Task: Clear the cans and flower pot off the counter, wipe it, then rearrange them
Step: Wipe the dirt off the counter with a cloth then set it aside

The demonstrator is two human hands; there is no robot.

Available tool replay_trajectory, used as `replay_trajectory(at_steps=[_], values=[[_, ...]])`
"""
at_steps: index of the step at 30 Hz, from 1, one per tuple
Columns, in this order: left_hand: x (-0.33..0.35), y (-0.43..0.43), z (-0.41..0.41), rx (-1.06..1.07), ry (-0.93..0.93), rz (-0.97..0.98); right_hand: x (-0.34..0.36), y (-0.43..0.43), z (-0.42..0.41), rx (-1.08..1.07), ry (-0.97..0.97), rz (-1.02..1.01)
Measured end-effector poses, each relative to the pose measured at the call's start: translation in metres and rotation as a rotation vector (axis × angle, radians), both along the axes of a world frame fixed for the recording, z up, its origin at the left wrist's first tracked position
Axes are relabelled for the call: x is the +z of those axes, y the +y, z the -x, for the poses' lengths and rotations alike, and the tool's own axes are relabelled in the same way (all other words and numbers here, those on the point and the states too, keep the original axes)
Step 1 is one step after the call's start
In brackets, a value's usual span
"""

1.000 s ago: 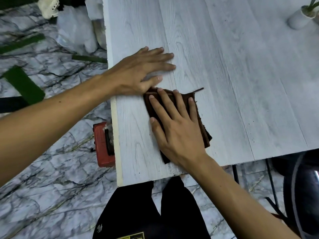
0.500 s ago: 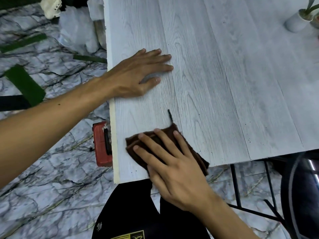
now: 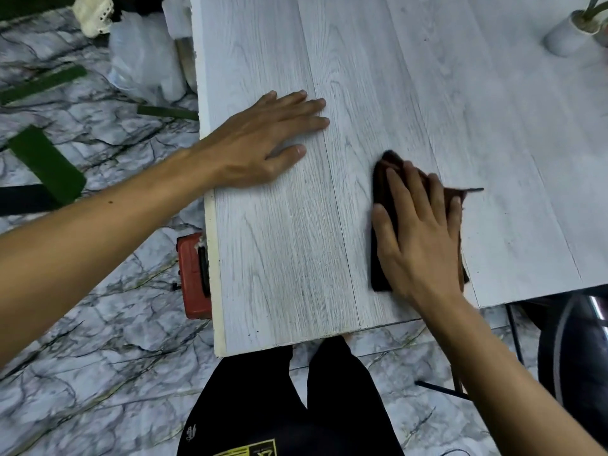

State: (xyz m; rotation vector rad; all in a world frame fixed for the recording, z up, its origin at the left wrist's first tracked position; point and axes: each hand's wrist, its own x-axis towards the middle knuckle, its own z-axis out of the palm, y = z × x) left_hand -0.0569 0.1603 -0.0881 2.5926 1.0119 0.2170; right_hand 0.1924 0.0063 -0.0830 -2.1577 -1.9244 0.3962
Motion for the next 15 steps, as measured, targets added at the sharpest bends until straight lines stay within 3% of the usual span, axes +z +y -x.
replay_trajectory(at_steps=[5,15], values=[[0.002,0.003,-0.006,0.026,-0.026,0.02,-0.001,0.024,0.031,0.204,-0.038,-0.032],[0.003,-0.006,-0.016,-0.016,0.03,-0.001,-0.007,-0.04,0.055,0.517,-0.034,-0.042]])
